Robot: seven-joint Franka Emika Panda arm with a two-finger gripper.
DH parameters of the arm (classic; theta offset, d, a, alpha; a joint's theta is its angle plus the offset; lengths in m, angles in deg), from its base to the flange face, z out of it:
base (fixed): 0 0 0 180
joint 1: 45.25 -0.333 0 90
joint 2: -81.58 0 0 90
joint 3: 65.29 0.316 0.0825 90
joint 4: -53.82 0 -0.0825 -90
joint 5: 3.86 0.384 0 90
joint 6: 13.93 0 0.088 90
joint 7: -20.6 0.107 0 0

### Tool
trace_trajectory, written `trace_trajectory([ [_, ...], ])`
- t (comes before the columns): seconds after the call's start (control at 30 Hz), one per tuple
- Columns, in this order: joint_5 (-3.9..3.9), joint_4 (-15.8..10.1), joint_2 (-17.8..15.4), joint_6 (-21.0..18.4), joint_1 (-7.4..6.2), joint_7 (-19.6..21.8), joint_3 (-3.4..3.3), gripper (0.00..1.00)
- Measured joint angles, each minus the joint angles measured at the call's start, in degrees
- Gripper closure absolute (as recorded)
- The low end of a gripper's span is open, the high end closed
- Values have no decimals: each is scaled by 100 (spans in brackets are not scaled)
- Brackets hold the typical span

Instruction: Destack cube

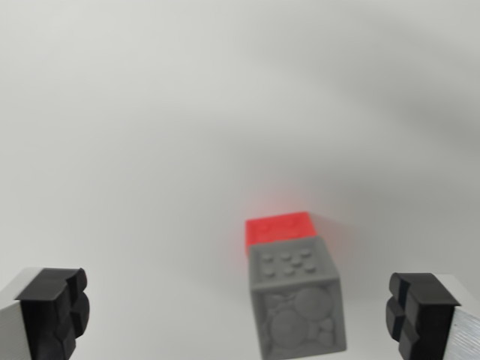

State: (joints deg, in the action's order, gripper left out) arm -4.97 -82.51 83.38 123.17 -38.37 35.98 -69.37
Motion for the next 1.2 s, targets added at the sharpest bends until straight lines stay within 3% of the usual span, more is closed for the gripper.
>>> trace_trajectory([
  [0.53, 59, -713, -7, 758, 288, -1257, -258, 0],
  [0.93, 188, -1134, 159, 1365, 554, -2314, -452, 0],
  [1.2, 379, -1139, 707, 1883, 565, -2483, -412, 0],
])
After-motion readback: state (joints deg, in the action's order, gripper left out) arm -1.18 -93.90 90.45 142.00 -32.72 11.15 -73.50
